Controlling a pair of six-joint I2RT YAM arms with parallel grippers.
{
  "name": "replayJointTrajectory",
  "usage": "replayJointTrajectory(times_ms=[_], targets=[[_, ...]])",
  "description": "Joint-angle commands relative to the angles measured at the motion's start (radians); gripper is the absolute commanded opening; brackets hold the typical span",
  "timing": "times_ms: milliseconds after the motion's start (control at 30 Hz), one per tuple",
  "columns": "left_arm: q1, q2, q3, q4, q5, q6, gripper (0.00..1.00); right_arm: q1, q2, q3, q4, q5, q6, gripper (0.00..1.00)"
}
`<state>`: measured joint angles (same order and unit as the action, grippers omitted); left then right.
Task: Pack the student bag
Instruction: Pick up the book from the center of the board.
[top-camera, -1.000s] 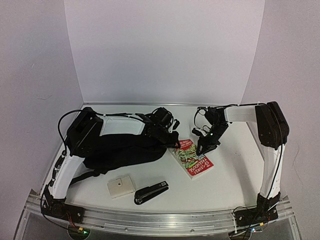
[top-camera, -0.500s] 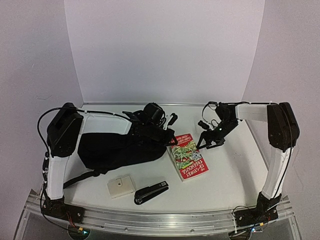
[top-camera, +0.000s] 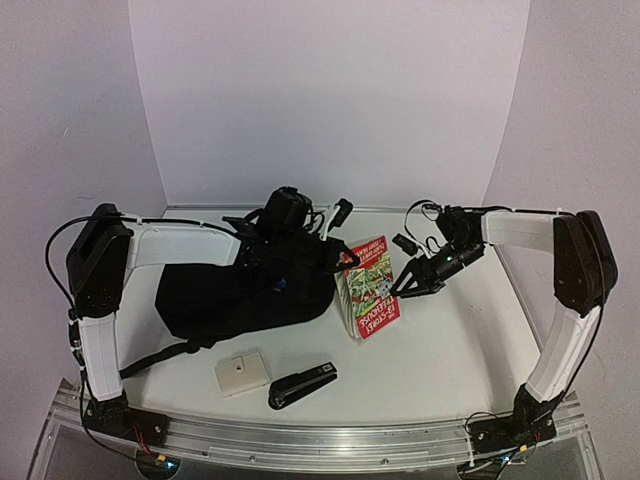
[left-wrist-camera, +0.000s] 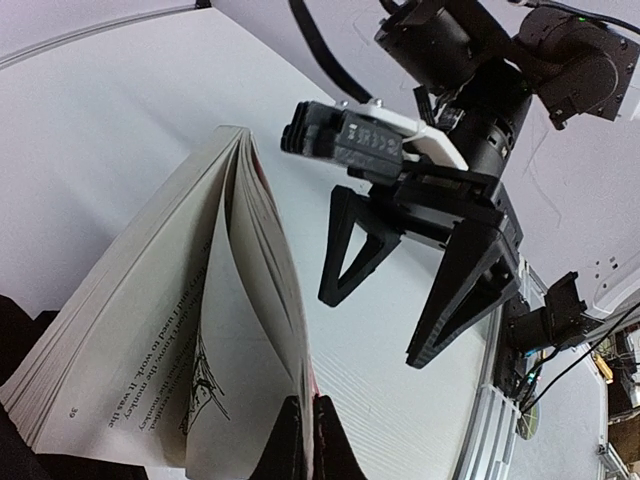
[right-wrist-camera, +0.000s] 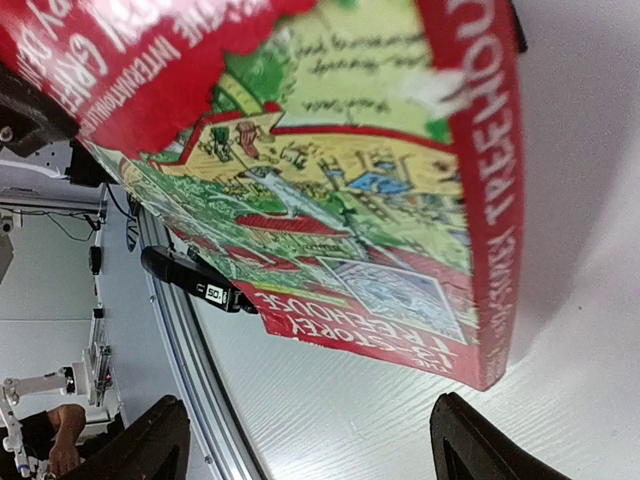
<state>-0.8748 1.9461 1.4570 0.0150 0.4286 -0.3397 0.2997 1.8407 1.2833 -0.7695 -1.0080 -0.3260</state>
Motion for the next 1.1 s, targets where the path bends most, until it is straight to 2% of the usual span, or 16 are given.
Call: replayJointTrajectory(times_ms=[0, 333, 500, 600, 667, 800, 967, 1067], targets=[[0.009, -0.073, -0.001, 0.125, 0.065, 0.004, 0.0, 0.022, 0.034, -0.002, 0.055, -0.024, -0.012, 0.82], [0.01, -0.137, -0.041, 0.142, 0.175, 0.027, 0.0, 0.022, -0.006, 0.035, 0.129, 0.079, -0.068, 0.85], [0.01, -0.193, -0.065, 0.157, 0.211, 0.028, 0.0, 0.037, -0.036, 0.041, 0.14, 0.032, -0.094, 0.88], [0.011, -0.218, -0.07, 0.165, 0.21, 0.023, 0.0, 0.076, -0.05, 0.028, 0.141, -0.007, -0.108, 0.85], [0.012, -0.238, -0.079, 0.17, 0.195, 0.019, 0.0, 0.098, -0.067, 0.022, 0.142, -0.044, -0.097, 0.78], [0.02, -0.276, -0.112, 0.185, 0.155, 0.013, 0.0, 0.105, -0.11, 0.027, 0.142, -0.086, -0.06, 0.49], [0.031, -0.317, -0.172, 0.207, 0.104, 0.005, 0.0, 0.105, -0.172, 0.033, 0.141, -0.108, -0.018, 0.22], [0.035, -0.342, -0.193, 0.186, 0.049, 0.008, 0.01, 0.105, -0.205, 0.033, 0.139, -0.098, 0.001, 0.02]])
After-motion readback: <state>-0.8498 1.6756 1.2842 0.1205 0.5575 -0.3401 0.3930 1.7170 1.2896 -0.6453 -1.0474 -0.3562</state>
